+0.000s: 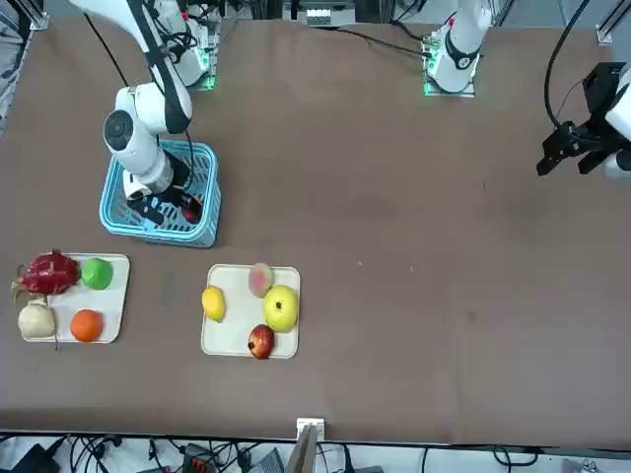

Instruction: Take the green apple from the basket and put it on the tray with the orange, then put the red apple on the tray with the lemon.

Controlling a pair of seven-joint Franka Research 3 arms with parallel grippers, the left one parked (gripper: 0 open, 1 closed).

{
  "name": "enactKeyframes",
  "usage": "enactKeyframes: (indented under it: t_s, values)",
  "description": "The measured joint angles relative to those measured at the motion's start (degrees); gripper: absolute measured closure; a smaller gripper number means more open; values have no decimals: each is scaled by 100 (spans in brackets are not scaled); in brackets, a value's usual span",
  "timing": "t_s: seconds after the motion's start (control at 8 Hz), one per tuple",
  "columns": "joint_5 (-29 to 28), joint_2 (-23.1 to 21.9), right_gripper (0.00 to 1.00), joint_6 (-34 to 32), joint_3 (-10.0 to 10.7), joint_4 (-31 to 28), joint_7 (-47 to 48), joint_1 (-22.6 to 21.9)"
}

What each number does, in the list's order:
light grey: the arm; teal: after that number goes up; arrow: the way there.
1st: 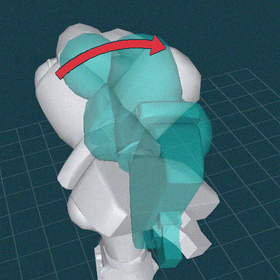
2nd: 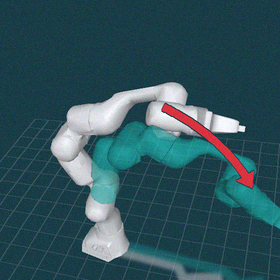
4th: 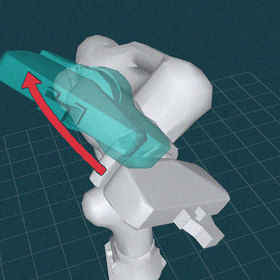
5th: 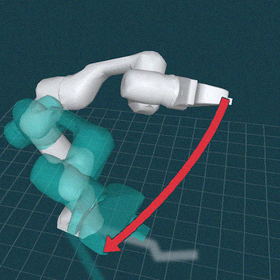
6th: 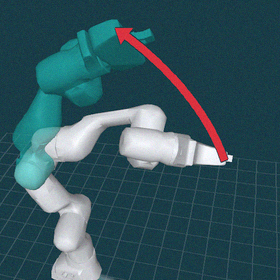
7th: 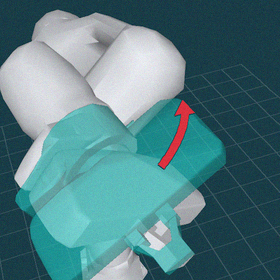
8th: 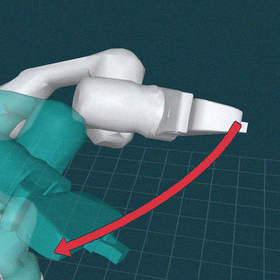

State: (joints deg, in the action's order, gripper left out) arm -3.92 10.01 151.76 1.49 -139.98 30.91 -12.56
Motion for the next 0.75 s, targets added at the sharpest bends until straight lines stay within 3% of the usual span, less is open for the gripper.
enactKeyframes:
  t_s: [0.75]
  values:
    - [0, 158, 0, 4, 0, 7, 8, -87]
